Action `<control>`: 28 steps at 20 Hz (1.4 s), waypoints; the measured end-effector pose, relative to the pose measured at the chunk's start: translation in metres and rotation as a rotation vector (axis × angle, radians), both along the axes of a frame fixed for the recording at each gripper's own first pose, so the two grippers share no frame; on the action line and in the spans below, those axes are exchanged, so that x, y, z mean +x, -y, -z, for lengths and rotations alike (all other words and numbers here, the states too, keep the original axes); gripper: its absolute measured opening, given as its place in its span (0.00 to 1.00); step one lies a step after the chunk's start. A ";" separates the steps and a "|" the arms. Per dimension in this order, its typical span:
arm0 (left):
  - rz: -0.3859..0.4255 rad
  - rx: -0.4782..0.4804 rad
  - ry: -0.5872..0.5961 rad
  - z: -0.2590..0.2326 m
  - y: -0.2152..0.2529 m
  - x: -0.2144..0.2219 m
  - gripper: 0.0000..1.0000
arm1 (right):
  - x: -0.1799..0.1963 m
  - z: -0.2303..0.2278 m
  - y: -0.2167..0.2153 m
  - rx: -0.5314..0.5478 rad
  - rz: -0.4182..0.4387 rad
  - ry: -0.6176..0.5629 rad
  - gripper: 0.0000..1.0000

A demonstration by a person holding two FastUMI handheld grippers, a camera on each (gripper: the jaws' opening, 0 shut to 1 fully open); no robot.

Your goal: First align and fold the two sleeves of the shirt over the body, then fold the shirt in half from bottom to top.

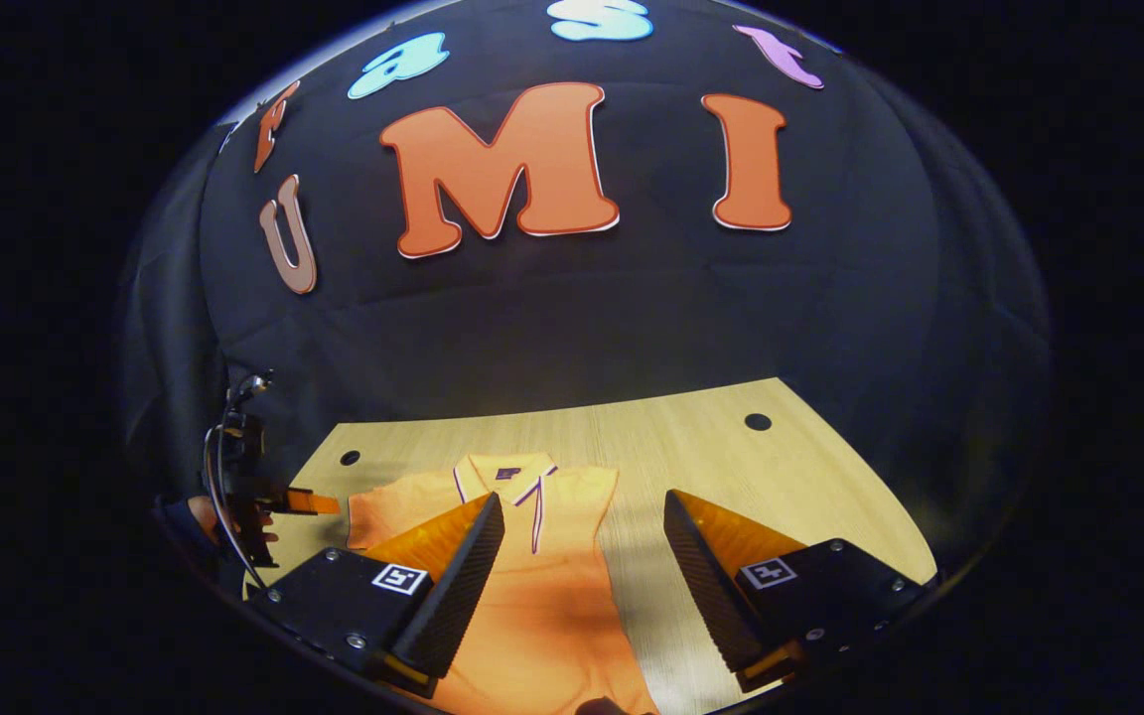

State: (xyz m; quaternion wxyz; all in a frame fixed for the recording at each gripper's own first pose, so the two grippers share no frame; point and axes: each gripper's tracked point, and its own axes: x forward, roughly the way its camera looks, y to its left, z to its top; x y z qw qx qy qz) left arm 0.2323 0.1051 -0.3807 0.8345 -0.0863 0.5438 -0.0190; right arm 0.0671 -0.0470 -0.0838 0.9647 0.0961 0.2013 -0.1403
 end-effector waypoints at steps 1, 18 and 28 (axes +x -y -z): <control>0.005 0.008 -0.027 0.008 -0.001 0.008 0.98 | -0.010 -0.001 -0.001 -0.005 0.017 0.005 0.99; 0.102 0.064 -0.215 0.086 0.031 0.038 0.31 | -0.115 0.008 0.023 0.015 0.253 -0.028 0.99; 0.300 -0.017 0.044 -0.010 0.090 0.068 0.13 | -0.109 0.010 0.039 0.012 0.225 -0.043 0.99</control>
